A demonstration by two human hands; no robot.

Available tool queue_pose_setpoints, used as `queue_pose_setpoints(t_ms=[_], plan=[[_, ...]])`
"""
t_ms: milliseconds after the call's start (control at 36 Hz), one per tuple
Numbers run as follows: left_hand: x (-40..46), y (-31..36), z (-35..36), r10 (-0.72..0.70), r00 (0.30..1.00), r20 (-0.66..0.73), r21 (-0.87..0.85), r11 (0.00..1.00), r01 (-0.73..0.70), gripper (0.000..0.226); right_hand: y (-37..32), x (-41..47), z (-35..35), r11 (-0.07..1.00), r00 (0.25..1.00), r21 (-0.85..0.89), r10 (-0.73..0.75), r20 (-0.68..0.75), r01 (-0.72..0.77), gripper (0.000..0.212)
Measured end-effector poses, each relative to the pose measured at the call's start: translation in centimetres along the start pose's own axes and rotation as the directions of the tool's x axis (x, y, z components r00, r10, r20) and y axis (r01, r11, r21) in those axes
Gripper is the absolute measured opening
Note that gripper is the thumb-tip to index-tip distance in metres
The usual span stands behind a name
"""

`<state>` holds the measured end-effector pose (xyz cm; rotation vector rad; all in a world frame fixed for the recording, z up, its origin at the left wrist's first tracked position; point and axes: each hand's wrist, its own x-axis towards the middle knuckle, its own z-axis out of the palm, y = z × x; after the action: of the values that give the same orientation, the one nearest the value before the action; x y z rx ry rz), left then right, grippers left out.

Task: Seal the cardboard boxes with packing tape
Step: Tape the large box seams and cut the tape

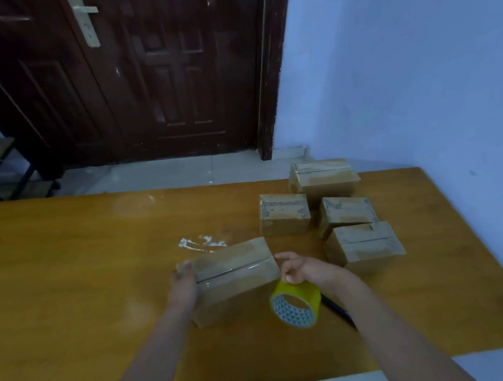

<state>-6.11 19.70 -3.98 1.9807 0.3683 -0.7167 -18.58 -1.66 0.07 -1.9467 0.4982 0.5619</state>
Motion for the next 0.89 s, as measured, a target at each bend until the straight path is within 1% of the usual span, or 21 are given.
queue_pose_setpoints(t_ms=[28,56,83,111,167,194,250,278,333,361,389,444,500,583,611,694,750,806,861,889], plan=[[0.1,0.1,0.0,-0.006,1.000,0.010,-0.038,0.999,0.006,0.070,-0.1,-0.1,0.1,1.000,1.000,0.002,-0.001,-0.017,0.001,0.029],[0.2,0.3,-0.1,-0.003,1.000,0.005,-0.060,0.998,0.003,0.068,0.0,0.0,0.2,0.999,1.000,0.047,0.014,-0.026,-0.013,0.024],[0.2,0.5,-0.3,0.005,1.000,-0.004,-0.076,0.997,-0.005,0.066,0.1,0.0,0.3,1.000,0.999,-0.005,-0.008,-0.038,0.008,0.019],[0.2,0.7,-0.4,0.018,1.000,-0.017,-0.094,0.995,-0.020,0.063,0.3,-0.2,0.6,0.994,0.995,-0.089,-0.067,-0.069,0.060,0.017],[0.0,1.3,-0.7,0.046,0.997,-0.060,-0.140,0.989,-0.054,0.056,1.3,-0.9,0.4,0.946,0.954,-0.269,-0.234,-0.187,0.179,0.039],[-0.2,1.6,-0.8,0.063,0.994,-0.088,-0.166,0.983,-0.077,0.052,1.5,-1.1,0.5,0.930,0.938,-0.309,-0.273,-0.214,0.200,0.038],[-0.6,2.3,-1.0,0.106,0.984,-0.144,-0.215,0.967,-0.135,0.043,0.9,-1.3,0.6,0.909,0.916,-0.352,-0.318,-0.244,0.222,0.017],[-0.8,2.7,-1.1,0.137,0.977,-0.165,-0.238,0.956,-0.174,0.039,0.4,-1.2,0.6,0.923,0.911,-0.317,-0.309,-0.275,0.218,0.008],[-1.0,3.1,-1.4,0.204,0.967,-0.152,-0.262,0.935,-0.239,0.031,0.0,-1.1,0.6,0.913,0.881,-0.291,-0.369,-0.297,0.284,0.002],[-0.8,3.2,-1.6,0.240,0.961,-0.135,-0.273,0.924,-0.269,0.026,-0.2,-1.3,0.4,0.902,0.866,-0.304,-0.397,-0.305,0.306,0.004],[-0.7,3.3,-1.8,0.270,0.955,-0.125,-0.292,0.910,-0.295,0.024,-0.5,-1.8,0.4,0.910,0.865,-0.278,-0.388,-0.317,0.306,0.005],[-0.4,3.3,-2.5,0.331,0.935,-0.124,-0.338,0.872,-0.354,0.025,-0.8,-2.4,0.2,0.911,0.838,-0.234,-0.406,-0.365,0.339,0.007],[-0.5,3.4,-3.3,0.406,0.907,-0.114,-0.386,0.823,-0.417,0.027,-0.9,-2.9,0.2,0.898,0.799,-0.235,-0.438,-0.412,0.371,0.008],[-0.9,3.2,-4.4,0.496,0.866,-0.064,-0.450,0.760,-0.469,0.032,-0.9,-3.8,0.2,0.904,0.800,-0.173,-0.426,-0.423,0.390,0.011],[-1.1,3.1,-4.6,0.528,0.848,-0.050,-0.455,0.744,-0.490,0.036,-0.8,-4.0,0.2,0.910,0.812,-0.124,-0.409,-0.417,0.395,0.013],[-0.9,2.4,-4.9,0.627,0.778,-0.041,-0.395,0.705,-0.589,0.063,-1.0,-4.0,0.1,0.935,0.880,0.062,-0.303,-0.365,0.348,0.012],[-0.5,1.8,-4.8,0.664,0.747,-0.023,-0.341,0.697,-0.630,0.079,-1.2,-3.5,0.0,0.947,0.927,0.180,-0.202,-0.315,0.267,0.020],[0.0,0.9,-4.7,0.673,0.739,-0.006,-0.264,0.712,-0.651,0.095,-1.4,-2.9,-0.1,0.970,0.954,0.157,-0.142,-0.265,0.188,0.030],[0.3,0.1,-4.6,0.685,0.729,0.014,-0.168,0.720,-0.674,0.106,-1.1,-2.1,0.1,0.985,0.962,0.089,-0.124,-0.242,0.149,0.031],[0.5,-0.3,-4.5,0.683,0.730,0.024,-0.125,0.726,-0.676,0.108,-0.8,-1.7,0.4,0.991,0.962,0.027,-0.119,-0.244,0.129,0.031]])
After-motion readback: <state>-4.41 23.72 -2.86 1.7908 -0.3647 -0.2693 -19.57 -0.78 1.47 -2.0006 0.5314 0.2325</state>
